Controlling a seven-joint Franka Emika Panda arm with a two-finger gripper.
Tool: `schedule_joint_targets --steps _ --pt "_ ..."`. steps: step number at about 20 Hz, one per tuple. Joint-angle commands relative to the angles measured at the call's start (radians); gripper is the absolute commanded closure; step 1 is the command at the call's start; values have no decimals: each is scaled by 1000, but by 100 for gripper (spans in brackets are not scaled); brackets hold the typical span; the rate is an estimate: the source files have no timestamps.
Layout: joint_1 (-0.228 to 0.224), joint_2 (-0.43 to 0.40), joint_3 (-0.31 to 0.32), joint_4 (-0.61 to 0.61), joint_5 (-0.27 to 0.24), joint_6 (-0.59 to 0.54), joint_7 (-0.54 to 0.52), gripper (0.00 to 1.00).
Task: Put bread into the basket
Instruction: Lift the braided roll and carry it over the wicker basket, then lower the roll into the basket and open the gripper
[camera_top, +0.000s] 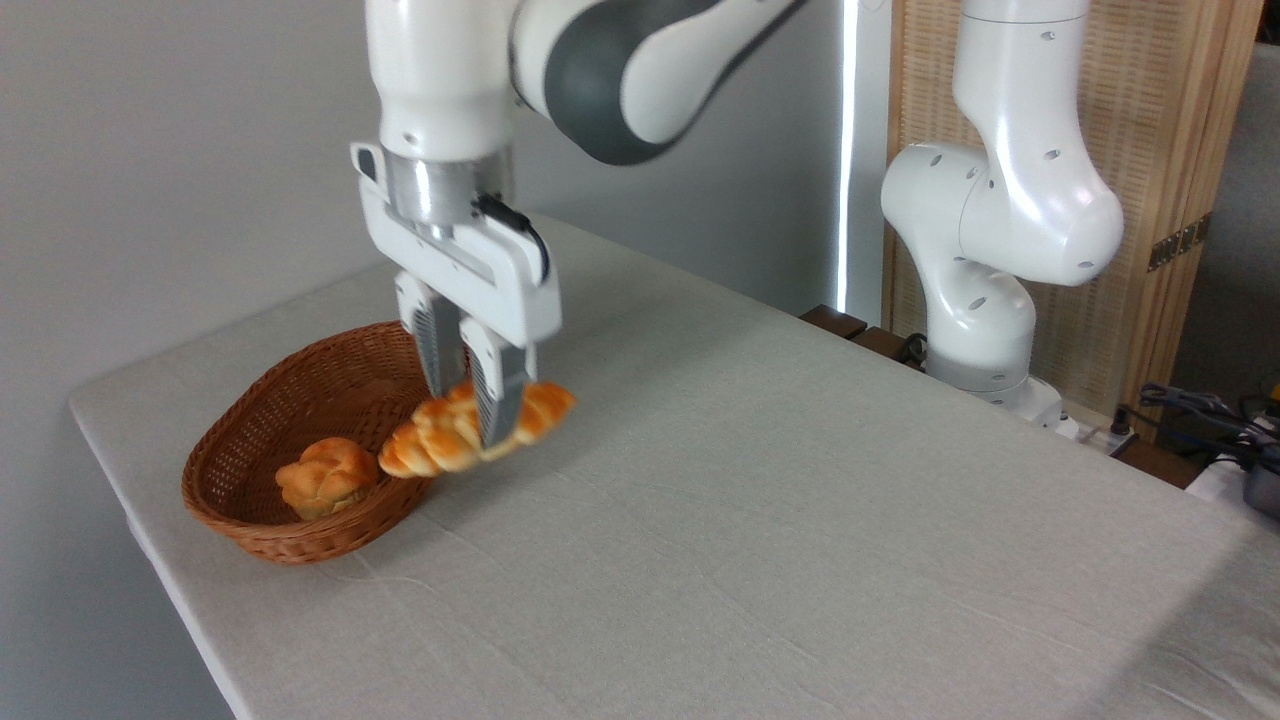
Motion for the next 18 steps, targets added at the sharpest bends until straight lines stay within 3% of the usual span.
schedule_joint_targets --steps 1,4,6,9,13,18 --pt "3 47 -52 69 -53 -22 -172 36" --pt "3 64 -77 79 -109 -10 -292 33" --pt "3 72 -81 98 -154 -8 -363 0" --pt "3 109 -119 129 -163 25 -433 0" --pt "3 138 -123 130 -211 111 -503 0" --pt "3 150 -126 130 -198 113 -501 0"
